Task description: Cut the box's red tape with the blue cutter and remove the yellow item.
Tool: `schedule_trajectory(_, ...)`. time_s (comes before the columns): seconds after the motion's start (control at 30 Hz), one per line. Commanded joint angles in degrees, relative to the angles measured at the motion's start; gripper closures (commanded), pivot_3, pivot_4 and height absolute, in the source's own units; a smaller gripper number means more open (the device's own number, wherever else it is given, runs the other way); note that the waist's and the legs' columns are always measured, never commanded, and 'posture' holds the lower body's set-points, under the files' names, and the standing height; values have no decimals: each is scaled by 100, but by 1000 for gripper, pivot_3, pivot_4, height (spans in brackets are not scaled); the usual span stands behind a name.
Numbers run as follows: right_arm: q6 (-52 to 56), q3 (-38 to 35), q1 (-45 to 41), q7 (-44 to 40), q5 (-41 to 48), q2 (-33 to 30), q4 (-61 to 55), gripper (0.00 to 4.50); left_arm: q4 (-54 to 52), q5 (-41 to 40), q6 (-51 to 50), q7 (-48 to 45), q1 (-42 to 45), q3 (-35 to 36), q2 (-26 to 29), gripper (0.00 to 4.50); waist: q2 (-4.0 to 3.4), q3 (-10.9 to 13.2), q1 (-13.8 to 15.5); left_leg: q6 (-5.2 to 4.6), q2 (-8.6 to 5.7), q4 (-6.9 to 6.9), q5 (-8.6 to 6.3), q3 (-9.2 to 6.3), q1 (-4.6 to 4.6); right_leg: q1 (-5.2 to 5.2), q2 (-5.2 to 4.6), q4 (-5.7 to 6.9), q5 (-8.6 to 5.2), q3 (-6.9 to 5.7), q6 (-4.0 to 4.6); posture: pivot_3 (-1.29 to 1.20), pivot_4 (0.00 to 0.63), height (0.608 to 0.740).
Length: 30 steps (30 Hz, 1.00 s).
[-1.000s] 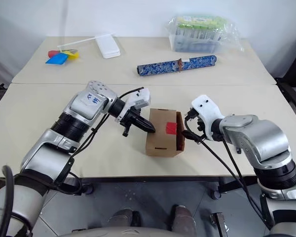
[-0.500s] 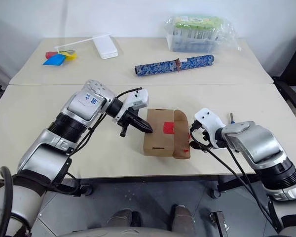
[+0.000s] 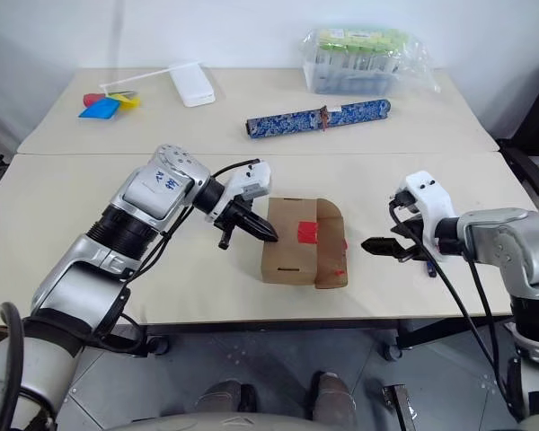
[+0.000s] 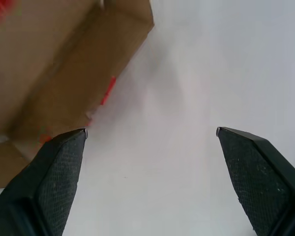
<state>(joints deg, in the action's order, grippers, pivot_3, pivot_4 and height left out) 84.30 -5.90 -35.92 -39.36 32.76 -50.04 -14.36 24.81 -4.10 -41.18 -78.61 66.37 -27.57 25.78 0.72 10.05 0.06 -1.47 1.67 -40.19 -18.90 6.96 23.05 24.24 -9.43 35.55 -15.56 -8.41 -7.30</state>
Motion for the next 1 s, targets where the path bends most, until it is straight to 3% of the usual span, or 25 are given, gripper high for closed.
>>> schedule_trajectory(0.03, 331, -312, -47, 210, 195, 451, -204, 91, -19, 230, -88, 63, -196, -237, 18, 4500, 0, 0, -2, 0, 0, 0, 0, -1, 0, 0, 0, 0, 0, 0, 0, 0, 150, 740)
schedule_trajectory(0.13, 754, -638, -147, 345, 362, 1000, 46, 91, -36, 223, -103, 71, -202, -241, 2, 4500, -1, 0, -1, 0, -1, -1, 0, -2, 1, 0, 0, 1, 0, 2, 0, 0, 150, 740)
schedule_trajectory(0.27, 820, -834, -217, 475, 689, 1228, 650, 91, -54, 220, -119, 57, -216, -253, 16, 4500, -4, -1, 10, 0, -3, -1, 0, -1, 3, 2, 0, 2, 0, 1, 0, 0, 150, 740)
schedule_trajectory(0.7, 820, -1199, -357, 1064, 2496, 1082, 2711, 91, -274, 208, -308, 25, -293, -259, 198, 4500, -5, -1, -28, 0, -1, 3, 0, 5, 1, 3, 0, 4, 0, 1, 0, 0, 150, 740)
schedule_trajectory(1.0, 820, -1065, -267, 1314, 2643, 1378, 3177, 91, -410, 180, -445, 12, -321, -264, 267, 4500, -8, -3, -38, 0, 1, 10, 0, 5, -11, 3, 3, 5, 0, 11, 0, 0, 150, 740)
